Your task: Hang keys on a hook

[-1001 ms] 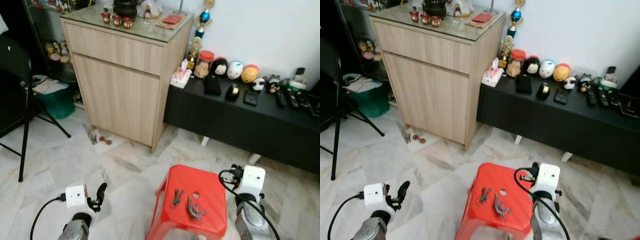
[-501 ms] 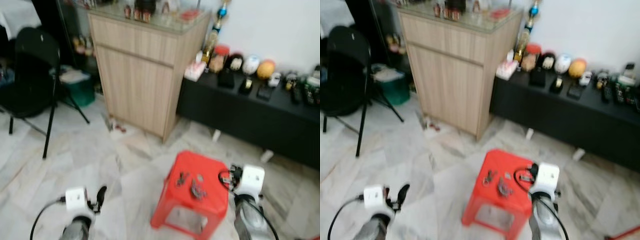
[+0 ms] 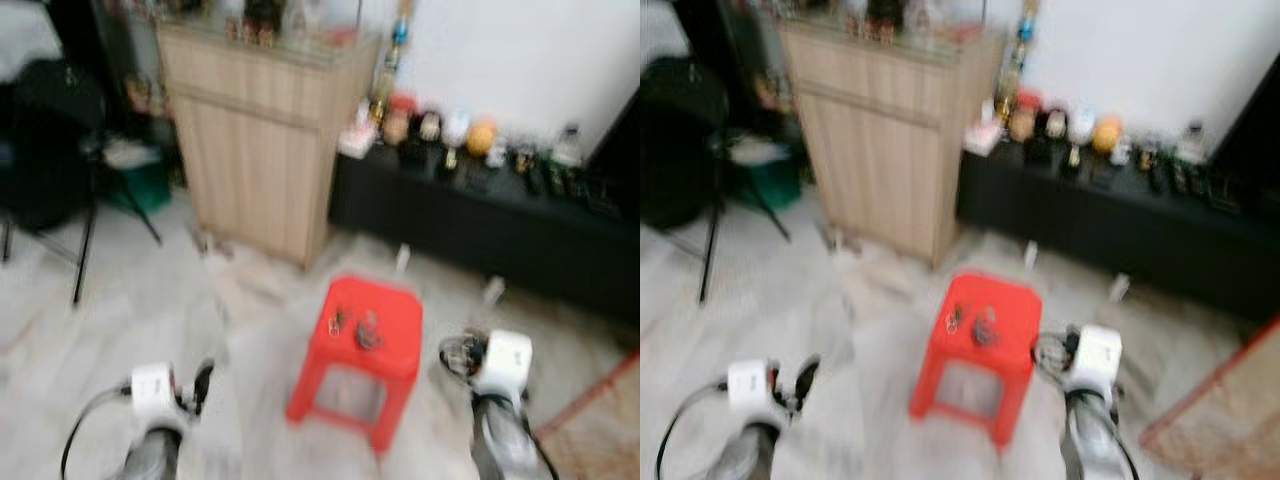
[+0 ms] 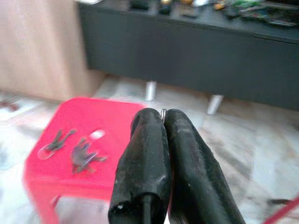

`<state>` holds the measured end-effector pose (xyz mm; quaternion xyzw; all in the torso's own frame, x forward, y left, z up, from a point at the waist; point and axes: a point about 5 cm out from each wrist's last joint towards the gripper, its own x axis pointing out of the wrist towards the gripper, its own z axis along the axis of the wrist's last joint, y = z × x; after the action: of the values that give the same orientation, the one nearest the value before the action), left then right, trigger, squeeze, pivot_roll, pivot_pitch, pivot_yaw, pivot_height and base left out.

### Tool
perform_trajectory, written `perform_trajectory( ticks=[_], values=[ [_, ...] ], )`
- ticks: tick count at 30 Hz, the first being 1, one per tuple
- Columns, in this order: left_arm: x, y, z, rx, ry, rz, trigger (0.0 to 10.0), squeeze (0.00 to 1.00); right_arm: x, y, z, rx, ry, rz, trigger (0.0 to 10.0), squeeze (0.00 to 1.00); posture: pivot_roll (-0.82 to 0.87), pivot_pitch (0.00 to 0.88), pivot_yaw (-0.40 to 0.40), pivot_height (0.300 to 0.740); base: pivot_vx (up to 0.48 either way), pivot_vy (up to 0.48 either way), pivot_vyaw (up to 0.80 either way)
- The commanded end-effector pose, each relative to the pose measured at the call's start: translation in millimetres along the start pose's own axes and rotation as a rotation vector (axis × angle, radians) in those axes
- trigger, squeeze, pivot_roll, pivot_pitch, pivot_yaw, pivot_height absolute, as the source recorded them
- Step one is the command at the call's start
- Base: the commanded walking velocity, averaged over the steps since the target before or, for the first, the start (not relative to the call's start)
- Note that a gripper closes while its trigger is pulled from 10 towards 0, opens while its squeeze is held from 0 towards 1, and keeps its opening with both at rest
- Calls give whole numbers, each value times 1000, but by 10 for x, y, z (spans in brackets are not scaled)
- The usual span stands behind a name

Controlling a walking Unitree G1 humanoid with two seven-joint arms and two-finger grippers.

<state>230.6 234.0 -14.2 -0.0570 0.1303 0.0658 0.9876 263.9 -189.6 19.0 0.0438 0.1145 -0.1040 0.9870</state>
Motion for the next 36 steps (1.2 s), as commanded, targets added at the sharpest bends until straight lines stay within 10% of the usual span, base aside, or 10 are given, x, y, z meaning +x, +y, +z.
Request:
perform_trajectory(
  ticks=[1,36],
  values=[
    [-11,-36,-47,4,25,-6,10000,0,-20,-73,-36,-3,15,-18,10000,0,42,4,-102,740,0,0,0],
    [70,-119,48,31,-5,-44,10000,0,92,-150,-82,-70,135,-102,10000,0,42,0,-106,740,0,-337,-169]
  ],
)
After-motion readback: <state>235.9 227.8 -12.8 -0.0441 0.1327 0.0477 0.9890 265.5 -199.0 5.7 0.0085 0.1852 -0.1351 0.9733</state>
